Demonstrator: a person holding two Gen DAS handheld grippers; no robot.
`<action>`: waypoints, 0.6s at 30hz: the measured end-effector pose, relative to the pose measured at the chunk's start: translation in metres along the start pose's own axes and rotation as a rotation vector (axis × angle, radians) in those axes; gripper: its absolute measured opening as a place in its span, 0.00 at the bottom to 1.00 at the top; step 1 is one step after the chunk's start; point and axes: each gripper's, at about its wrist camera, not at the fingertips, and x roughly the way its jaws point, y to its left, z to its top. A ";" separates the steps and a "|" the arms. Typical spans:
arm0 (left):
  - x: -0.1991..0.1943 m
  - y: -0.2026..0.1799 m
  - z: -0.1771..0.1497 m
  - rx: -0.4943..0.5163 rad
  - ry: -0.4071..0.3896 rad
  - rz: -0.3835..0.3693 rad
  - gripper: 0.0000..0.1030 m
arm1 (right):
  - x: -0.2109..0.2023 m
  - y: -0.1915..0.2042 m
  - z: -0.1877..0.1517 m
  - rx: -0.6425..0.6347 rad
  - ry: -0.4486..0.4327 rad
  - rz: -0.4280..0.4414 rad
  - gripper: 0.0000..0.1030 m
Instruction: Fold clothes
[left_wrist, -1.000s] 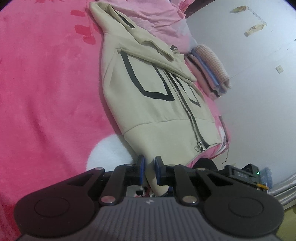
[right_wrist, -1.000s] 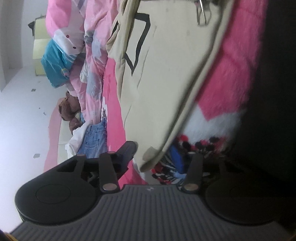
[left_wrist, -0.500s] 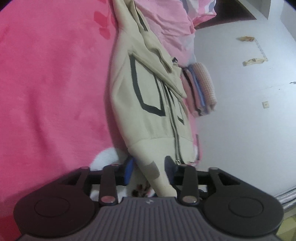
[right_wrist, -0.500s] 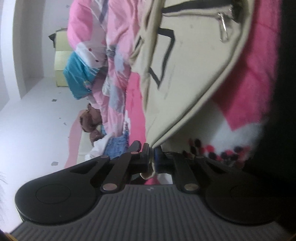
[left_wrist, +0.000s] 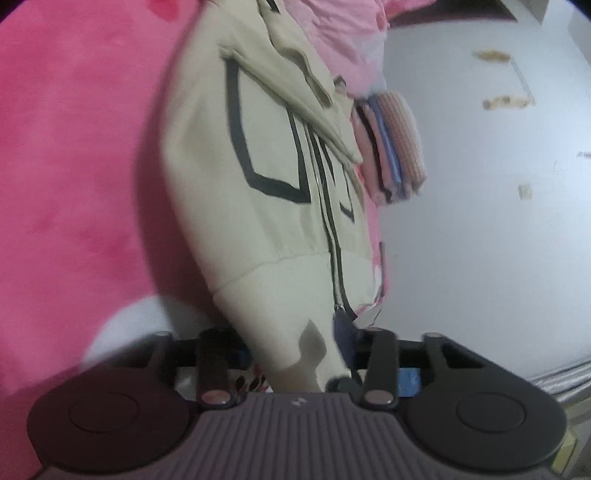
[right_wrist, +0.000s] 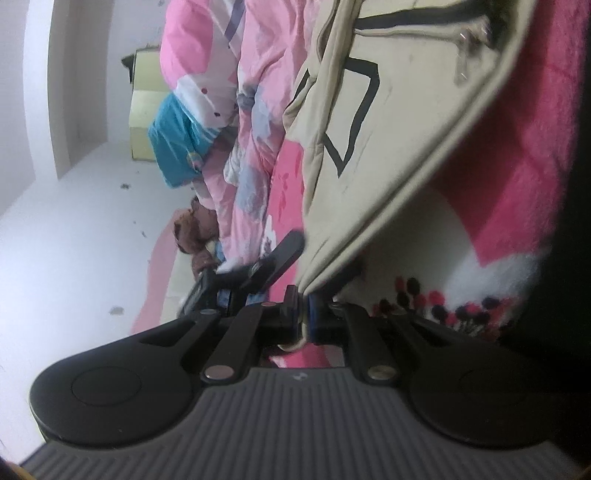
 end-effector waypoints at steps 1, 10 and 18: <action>0.005 -0.002 0.001 0.007 0.009 0.012 0.21 | -0.005 0.002 0.002 -0.020 0.003 -0.011 0.07; 0.019 -0.011 0.004 0.065 0.021 0.120 0.16 | -0.148 0.007 0.083 -0.231 -0.328 -0.253 0.27; 0.023 -0.013 0.007 0.040 0.034 0.178 0.16 | -0.221 -0.056 0.190 -0.158 -0.584 -0.388 0.34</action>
